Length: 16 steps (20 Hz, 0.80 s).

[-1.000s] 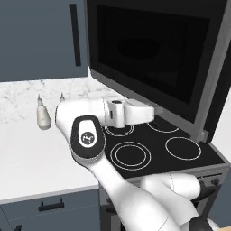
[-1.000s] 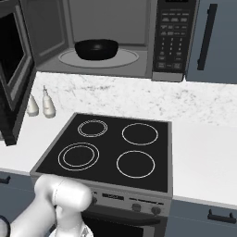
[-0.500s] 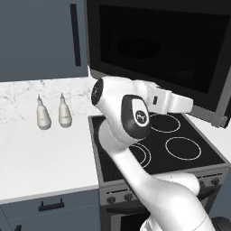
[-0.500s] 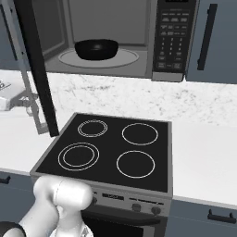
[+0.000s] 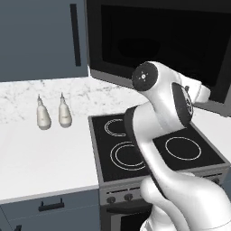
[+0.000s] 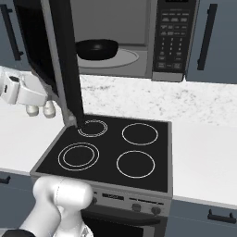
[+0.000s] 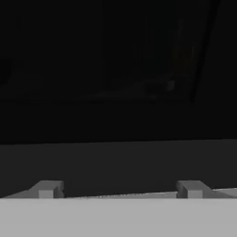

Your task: Open the microwave, place the bowl with waffle inside the microwave, then close the microwave door and turn it on.

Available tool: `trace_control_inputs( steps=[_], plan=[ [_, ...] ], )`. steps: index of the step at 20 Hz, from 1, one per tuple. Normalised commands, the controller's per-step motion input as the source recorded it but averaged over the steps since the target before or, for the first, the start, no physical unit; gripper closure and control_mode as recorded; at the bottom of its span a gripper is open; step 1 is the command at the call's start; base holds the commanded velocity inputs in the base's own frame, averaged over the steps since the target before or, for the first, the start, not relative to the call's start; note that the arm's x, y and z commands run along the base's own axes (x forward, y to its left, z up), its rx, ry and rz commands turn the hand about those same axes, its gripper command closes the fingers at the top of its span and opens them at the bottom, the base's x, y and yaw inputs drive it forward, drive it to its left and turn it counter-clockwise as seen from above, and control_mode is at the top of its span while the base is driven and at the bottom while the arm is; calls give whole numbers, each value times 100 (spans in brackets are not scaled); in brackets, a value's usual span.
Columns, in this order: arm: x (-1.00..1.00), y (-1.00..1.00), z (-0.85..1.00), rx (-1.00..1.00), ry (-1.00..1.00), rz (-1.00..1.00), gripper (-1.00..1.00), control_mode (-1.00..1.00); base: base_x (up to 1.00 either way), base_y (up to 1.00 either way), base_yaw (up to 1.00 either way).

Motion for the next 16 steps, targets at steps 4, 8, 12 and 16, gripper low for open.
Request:
trace_control_inputs(
  steps=[4, 8, 12, 16],
  plan=[
    [51, -21, 3, 14, -9, 33, -100, -100, 0, 0, 0],
    [44, -11, 0, 4, -8, 23, -100, -100, 0, 0, 0],
    [41, -4, 0, 0, -17, 13, -100, -100, 0, 0, 0],
    [47, -6, 0, 0, -21, 11, -100, -100, 0, 0, 0]
  ],
)
